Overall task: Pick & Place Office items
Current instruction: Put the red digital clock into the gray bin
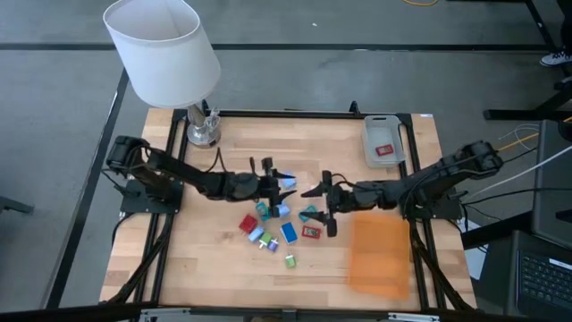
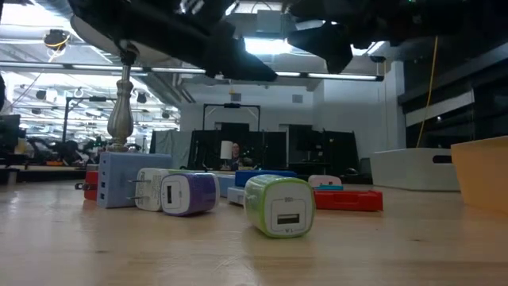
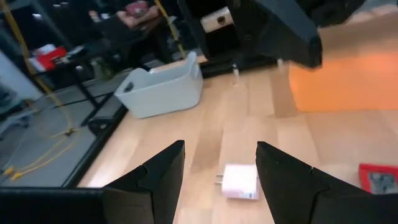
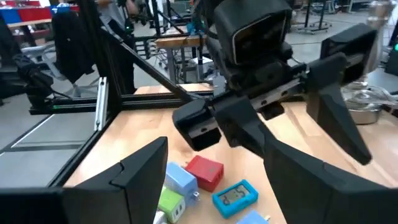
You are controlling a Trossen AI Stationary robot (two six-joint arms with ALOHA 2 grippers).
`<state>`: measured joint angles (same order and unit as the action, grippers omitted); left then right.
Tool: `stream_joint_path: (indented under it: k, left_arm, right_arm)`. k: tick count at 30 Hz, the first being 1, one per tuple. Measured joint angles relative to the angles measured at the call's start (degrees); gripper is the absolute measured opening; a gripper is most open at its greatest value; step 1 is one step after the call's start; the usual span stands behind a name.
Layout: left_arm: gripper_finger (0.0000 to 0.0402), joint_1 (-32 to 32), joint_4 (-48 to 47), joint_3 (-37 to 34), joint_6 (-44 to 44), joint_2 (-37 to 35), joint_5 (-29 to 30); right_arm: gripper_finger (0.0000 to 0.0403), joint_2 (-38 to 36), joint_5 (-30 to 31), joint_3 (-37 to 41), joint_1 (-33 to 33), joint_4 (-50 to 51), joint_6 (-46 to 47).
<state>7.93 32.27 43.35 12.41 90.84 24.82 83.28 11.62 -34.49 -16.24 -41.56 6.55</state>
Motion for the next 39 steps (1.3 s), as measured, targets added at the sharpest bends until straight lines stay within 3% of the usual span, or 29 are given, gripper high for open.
stream_joint_path:
  k: [7,18,25,31,34,39]
  left_arm:
    - [0.0194,7.67,-5.97,0.0,-4.43,-0.58,12.01]
    - [0.0194,13.66,-7.38,-2.4,-14.25,-0.58,21.04]
    - [0.0194,15.07,4.59,-11.22,-20.01,-0.56,24.3]
    - [0.0194,15.26,11.63,-16.5,-20.25,-0.56,25.49]
    - [0.0194,14.89,12.79,-17.66,-20.69,-0.56,25.58]
    - [0.0194,14.2,13.05,-17.73,-20.77,-0.54,25.16]
  right_arm:
    - [0.0263,1.94,1.28,-0.07,-0.86,6.39,2.58]
    - [0.0263,2.94,2.39,-0.03,-0.84,4.99,3.35]
    - [0.0263,2.94,2.58,-0.03,0.28,5.92,7.15]
    - [0.0263,2.94,-1.99,-0.12,2.61,7.53,12.56]
    - [0.0263,3.79,-1.38,-3.9,2.61,16.34,10.59]
    - [0.0263,11.02,-0.5,-15.6,1.69,41.54,8.02]
